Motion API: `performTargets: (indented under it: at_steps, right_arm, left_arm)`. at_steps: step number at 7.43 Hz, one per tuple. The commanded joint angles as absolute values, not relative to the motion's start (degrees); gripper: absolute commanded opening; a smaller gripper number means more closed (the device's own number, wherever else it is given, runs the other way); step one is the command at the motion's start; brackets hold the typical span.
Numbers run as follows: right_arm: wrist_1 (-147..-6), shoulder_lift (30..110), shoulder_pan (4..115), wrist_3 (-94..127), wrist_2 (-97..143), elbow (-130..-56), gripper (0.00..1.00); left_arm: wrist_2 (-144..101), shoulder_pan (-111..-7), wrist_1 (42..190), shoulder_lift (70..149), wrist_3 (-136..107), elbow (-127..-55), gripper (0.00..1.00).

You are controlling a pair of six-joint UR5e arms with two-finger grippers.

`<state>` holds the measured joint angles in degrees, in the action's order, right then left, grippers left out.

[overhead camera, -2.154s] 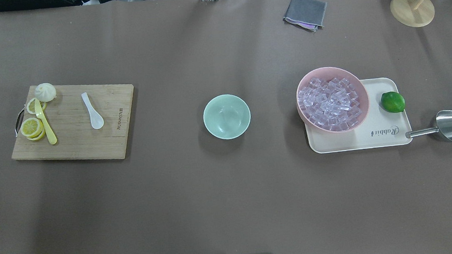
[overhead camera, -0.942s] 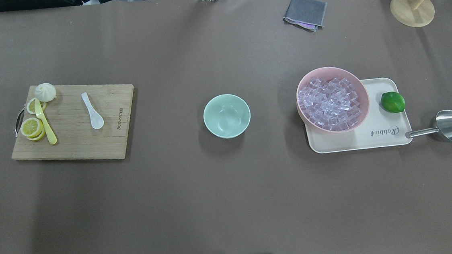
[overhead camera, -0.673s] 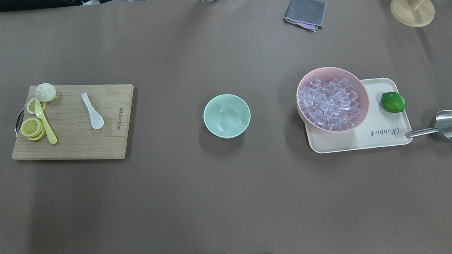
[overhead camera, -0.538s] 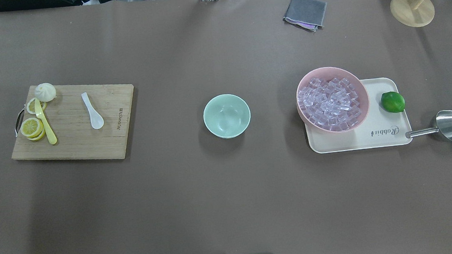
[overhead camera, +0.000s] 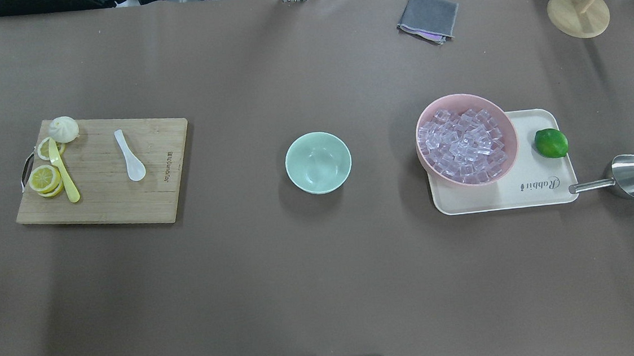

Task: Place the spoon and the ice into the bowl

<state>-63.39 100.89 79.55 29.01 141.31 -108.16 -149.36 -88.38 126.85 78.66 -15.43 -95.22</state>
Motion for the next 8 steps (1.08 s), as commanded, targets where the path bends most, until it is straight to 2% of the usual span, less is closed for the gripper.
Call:
performTargets:
  at_steps: [1,4,6,7,8]
  right_arm:
    - [-63.28,93.04,69.4,49.47,138.45,-112.06,0.94]
    - [-63.72,80.54,54.0,65.45,124.48,-109.7,0.91]
    - [-63.81,77.88,49.86,66.01,119.31,-105.4,0.7]
    - [-64.77,77.52,46.96,65.57,115.7,-104.95,0.64]
    - [-67.21,77.35,45.8,61.3,114.36,-104.42,0.62]
  left_arm:
    - [-150.02,-87.89,130.6,78.75,-20.47,-95.54,0.98]
    - [-149.94,-87.63,130.52,78.84,-20.57,-95.36,0.98]
    - [-149.59,-87.54,130.34,79.19,-20.57,-94.84,0.98]
    - [-149.5,-87.54,130.25,79.54,-20.57,-94.75,0.98]
    - [-149.5,-87.54,130.17,79.63,-20.57,-94.75,0.98]
